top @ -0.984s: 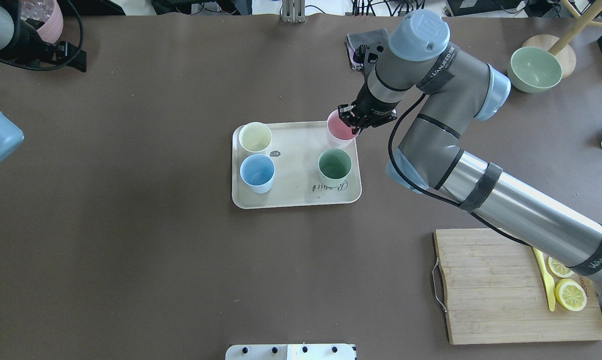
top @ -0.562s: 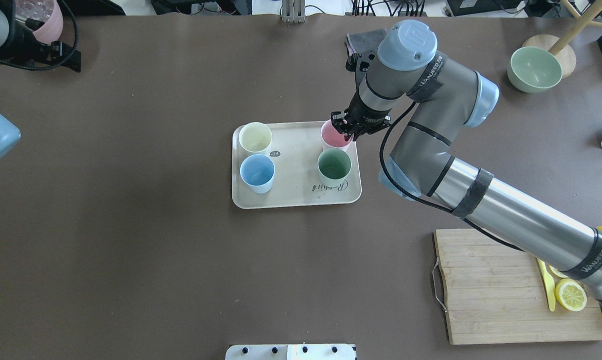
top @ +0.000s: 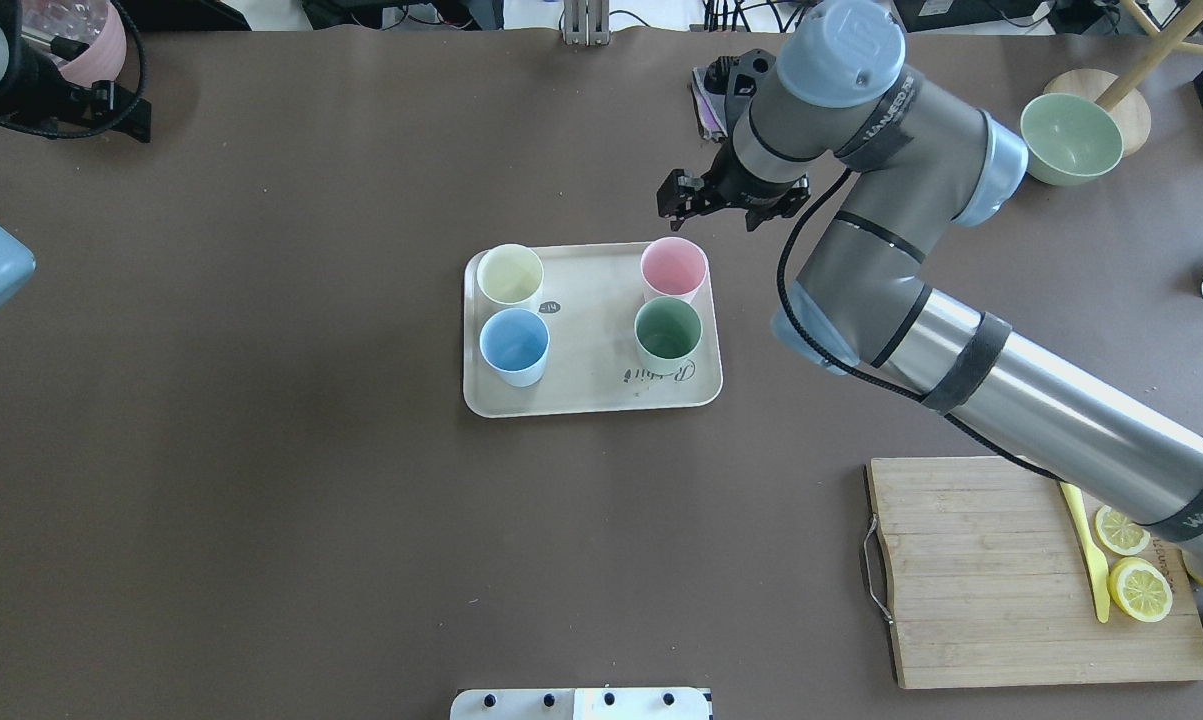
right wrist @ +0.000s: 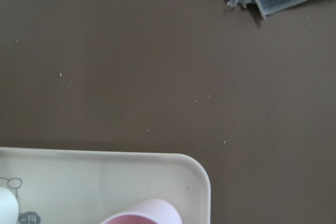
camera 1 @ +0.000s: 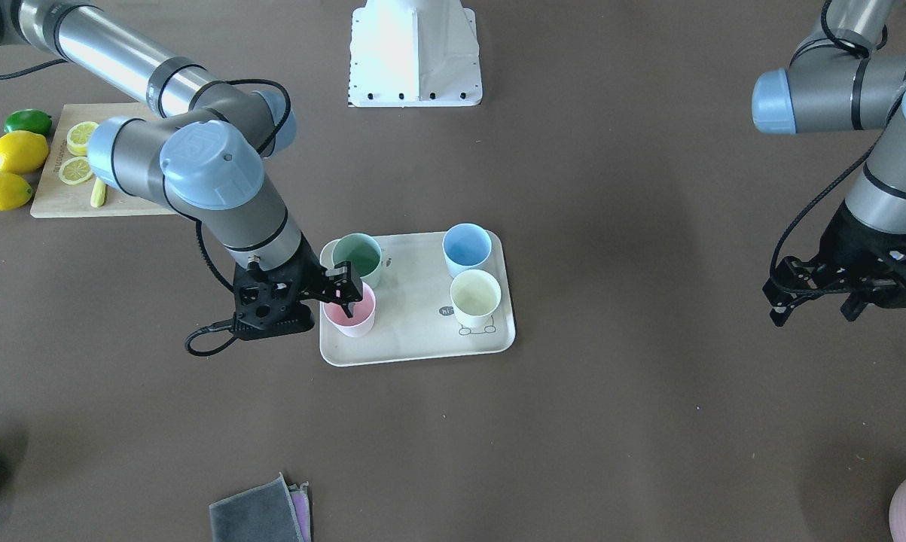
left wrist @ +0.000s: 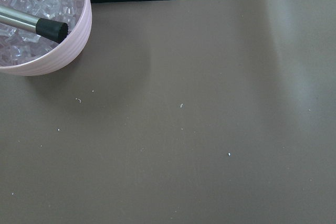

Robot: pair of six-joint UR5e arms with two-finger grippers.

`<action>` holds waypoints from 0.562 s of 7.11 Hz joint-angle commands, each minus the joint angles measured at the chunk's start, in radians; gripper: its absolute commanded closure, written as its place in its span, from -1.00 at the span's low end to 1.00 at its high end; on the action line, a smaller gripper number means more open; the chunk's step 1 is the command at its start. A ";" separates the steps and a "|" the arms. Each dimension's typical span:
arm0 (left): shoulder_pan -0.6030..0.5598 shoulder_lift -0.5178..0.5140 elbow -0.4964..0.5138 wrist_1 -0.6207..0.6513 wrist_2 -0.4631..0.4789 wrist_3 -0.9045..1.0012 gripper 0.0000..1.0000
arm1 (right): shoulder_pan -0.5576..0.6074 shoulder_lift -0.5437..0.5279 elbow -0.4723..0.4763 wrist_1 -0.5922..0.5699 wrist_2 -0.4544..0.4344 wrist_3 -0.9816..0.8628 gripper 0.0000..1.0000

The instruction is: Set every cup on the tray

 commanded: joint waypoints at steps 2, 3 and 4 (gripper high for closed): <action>-0.015 0.026 -0.019 -0.011 -0.008 0.030 -0.95 | 0.141 -0.161 0.138 0.000 0.044 -0.093 -1.00; -0.024 0.051 -0.037 -0.011 -0.010 0.032 -0.95 | 0.186 -0.191 0.149 -0.011 0.049 -0.093 -1.00; -0.045 0.065 -0.051 0.002 -0.020 0.080 -0.95 | 0.257 -0.229 0.143 -0.015 0.074 -0.141 -1.00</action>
